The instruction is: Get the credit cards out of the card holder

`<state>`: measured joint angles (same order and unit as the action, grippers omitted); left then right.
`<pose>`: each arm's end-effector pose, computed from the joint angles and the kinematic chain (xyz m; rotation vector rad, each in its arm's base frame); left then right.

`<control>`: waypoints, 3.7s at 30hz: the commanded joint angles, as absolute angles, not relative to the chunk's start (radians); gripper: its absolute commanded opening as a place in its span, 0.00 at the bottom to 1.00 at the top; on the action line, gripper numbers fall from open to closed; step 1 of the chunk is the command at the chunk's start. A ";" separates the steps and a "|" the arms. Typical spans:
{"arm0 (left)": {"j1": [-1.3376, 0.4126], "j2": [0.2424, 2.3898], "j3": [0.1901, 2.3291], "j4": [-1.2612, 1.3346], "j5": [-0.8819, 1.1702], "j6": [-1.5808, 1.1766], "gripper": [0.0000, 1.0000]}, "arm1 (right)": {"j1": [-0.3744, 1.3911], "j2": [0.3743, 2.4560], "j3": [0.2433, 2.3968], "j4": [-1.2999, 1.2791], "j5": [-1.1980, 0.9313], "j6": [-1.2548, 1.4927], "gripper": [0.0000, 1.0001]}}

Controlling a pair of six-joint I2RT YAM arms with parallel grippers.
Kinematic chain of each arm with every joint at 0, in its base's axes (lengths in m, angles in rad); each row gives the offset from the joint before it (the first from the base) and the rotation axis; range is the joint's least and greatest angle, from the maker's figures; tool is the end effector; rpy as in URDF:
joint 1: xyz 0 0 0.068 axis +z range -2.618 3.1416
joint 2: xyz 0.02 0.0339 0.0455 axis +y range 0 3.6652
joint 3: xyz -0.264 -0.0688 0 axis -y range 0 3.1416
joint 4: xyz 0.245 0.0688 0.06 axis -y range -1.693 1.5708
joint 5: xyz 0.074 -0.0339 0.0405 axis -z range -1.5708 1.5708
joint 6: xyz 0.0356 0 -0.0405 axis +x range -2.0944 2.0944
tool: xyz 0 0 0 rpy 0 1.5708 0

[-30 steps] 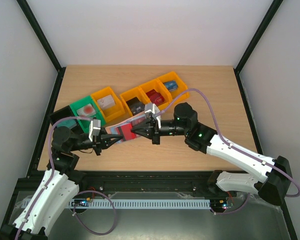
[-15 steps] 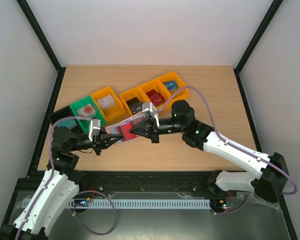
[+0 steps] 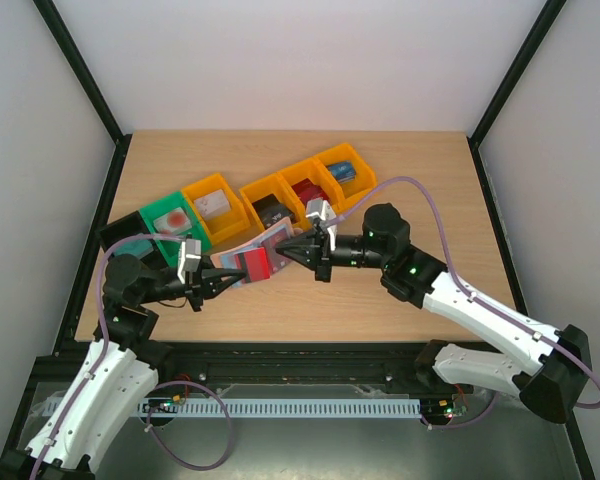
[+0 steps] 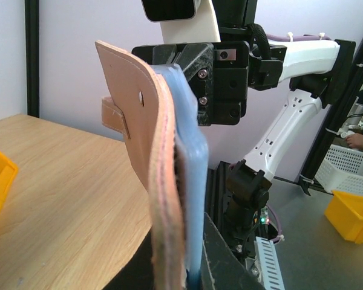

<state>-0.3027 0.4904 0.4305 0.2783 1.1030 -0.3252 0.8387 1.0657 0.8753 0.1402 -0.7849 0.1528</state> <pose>0.1081 -0.0671 0.3026 0.9610 1.2831 -1.2340 0.1439 0.1977 0.3521 -1.1820 1.3532 1.3650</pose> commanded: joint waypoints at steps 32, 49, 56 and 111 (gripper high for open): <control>-0.300 0.484 0.425 0.349 1.117 -0.342 0.12 | 0.858 1.157 0.896 0.309 -0.952 0.219 0.02; -0.291 0.475 0.425 0.339 1.052 -0.368 0.02 | 0.823 1.075 0.916 0.092 -0.790 0.100 0.02; -0.219 0.442 0.388 0.266 0.822 -0.470 0.02 | 0.806 1.022 0.955 0.005 -0.565 0.062 0.02; 0.149 0.417 0.181 0.285 0.781 -0.985 0.02 | 0.931 1.587 0.926 1.187 0.141 -1.460 0.01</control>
<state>0.2218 0.3195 0.2188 0.3466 0.6312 -0.8398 0.9440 1.6737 0.9051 1.0786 0.1112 -1.6291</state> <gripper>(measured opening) 0.056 0.016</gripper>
